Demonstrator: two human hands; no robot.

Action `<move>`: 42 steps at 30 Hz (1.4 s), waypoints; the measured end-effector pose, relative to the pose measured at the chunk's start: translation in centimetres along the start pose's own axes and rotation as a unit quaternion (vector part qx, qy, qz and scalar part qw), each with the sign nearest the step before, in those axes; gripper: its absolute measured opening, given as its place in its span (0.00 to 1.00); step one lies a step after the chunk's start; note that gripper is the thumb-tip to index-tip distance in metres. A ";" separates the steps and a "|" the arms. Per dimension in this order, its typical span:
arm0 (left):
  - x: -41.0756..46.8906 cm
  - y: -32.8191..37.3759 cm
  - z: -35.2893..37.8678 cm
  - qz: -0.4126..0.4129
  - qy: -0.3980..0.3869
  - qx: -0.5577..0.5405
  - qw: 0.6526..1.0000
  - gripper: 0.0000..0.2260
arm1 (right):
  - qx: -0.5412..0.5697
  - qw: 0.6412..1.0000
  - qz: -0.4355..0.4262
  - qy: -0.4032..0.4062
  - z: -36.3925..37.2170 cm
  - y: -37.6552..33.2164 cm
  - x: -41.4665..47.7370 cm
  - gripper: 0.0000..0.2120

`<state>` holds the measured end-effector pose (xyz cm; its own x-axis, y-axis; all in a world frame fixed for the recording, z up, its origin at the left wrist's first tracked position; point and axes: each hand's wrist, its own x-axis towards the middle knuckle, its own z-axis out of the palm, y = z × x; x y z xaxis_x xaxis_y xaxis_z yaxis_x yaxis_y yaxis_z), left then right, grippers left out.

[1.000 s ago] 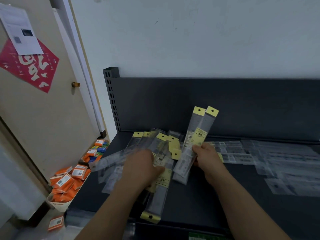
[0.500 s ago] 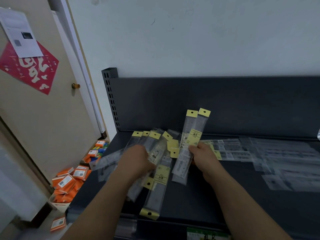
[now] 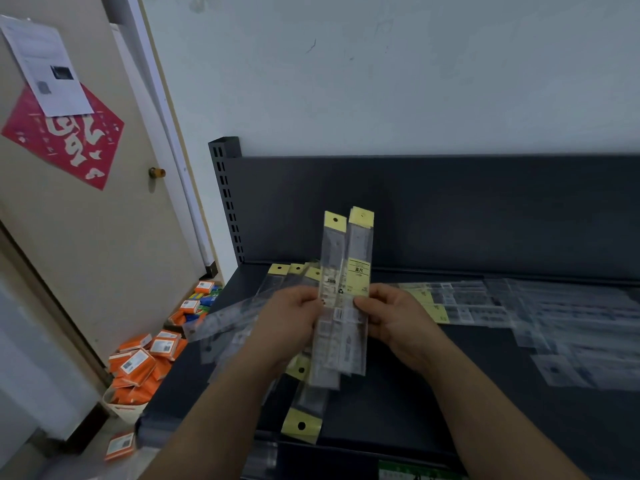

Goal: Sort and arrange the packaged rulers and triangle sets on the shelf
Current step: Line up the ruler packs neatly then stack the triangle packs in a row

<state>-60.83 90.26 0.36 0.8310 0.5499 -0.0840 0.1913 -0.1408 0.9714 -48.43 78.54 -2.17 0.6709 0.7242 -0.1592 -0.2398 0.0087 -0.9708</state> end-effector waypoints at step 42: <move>1.0 -0.4 1.1 -0.010 0.075 -0.001 0.997 0.06 | 0.015 0.999 0.003 -0.033 1.0 0.0 -0.9 0.09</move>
<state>-59.47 89.94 -0.42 0.7399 0.6693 -0.0685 0.2049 -0.1272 0.9705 -49.75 78.56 -1.84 0.6214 0.7688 -0.1508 -0.2643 0.0245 -0.9641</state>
